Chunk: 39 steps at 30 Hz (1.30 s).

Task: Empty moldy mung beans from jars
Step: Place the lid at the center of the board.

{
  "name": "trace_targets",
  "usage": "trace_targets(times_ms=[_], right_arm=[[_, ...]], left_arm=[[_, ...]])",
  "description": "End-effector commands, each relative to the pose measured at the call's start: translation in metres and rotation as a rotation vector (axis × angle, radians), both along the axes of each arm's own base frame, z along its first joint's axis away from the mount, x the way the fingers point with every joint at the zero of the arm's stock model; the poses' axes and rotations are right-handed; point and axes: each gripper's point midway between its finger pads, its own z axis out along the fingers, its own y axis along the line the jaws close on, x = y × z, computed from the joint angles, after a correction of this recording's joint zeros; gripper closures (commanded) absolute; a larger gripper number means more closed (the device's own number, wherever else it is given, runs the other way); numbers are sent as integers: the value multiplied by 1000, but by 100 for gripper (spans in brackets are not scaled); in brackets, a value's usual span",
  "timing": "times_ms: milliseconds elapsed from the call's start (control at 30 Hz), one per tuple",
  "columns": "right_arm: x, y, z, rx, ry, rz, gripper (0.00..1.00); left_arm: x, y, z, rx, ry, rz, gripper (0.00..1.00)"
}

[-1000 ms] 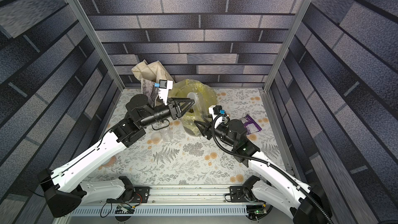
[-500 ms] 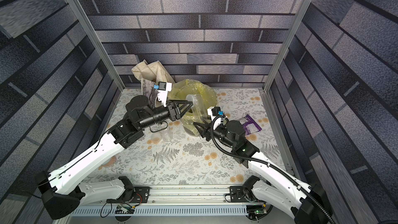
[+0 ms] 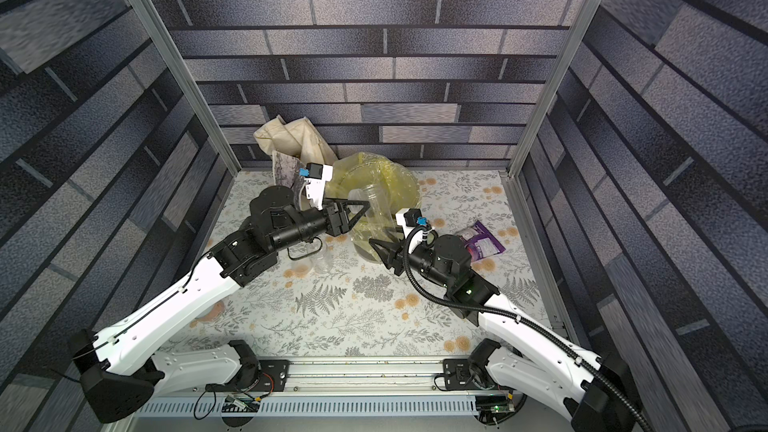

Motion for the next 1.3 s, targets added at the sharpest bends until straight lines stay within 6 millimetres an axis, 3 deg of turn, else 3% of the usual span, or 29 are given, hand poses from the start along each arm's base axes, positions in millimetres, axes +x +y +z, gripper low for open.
trace_targets(times_ms=[0,500,767,867,1267], right_arm=[[-15,8,18,22,-62,68,73],[-18,9,19,20,-66,75,73],[-18,5,23,18,-74,54,73],[-18,4,23,19,-73,54,73],[-17,2,28,23,-79,38,73]], left_arm=[[-8,-1,1,4,-32,-24,46],[-12,-9,3,2,-31,-79,65],[-9,3,0,13,-30,-23,71],[-8,10,-9,35,-9,6,73],[-7,14,-26,70,29,4,71]])
